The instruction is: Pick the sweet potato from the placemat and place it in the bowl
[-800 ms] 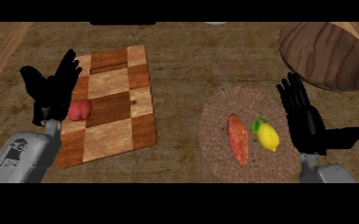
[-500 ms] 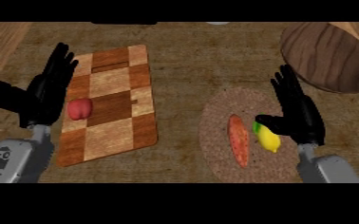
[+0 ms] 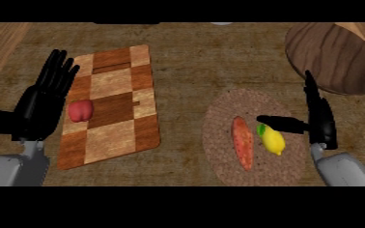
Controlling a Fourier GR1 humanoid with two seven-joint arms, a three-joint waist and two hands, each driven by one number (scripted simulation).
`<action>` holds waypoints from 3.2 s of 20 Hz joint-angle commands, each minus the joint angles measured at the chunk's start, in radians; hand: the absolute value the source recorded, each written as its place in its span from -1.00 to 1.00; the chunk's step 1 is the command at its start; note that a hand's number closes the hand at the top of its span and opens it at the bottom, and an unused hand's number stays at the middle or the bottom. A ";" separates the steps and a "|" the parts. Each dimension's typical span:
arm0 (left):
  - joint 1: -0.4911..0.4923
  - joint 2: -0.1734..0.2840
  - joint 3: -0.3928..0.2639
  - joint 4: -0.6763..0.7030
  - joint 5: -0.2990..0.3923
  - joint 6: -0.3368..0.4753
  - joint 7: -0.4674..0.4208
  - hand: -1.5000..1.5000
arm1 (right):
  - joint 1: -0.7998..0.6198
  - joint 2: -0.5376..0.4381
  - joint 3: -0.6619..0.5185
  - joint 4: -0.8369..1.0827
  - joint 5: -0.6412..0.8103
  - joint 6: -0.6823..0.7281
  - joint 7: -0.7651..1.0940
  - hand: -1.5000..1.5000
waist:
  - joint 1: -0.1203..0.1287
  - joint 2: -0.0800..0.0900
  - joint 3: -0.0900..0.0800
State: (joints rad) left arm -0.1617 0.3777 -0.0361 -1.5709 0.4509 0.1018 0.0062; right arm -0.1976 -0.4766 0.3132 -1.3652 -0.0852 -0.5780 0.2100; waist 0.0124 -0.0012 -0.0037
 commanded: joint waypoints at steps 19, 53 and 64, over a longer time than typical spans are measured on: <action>0.059 -0.035 -0.008 -0.019 -0.007 -0.053 -0.039 0.00 | -0.565 -0.136 0.222 0.068 -0.303 0.990 0.962 -1.00 | 0.018 0.002 0.002; 0.044 -0.065 0.106 -0.048 -0.046 -0.114 0.055 0.00 | -0.270 0.045 0.239 -0.075 0.095 0.848 0.867 -1.00 | -0.006 0.001 0.004; 0.042 -0.116 0.108 -0.027 -0.090 -0.119 0.028 0.00 | -0.261 0.125 0.226 0.086 0.180 0.915 0.789 1.00 | -0.006 0.002 0.004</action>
State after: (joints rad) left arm -0.1271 0.2826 0.0766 -1.5959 0.3802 -0.0211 0.0461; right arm -0.4498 -0.3976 0.5354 -1.3662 0.0612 0.2827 0.9866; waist 0.0044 -0.0015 -0.0016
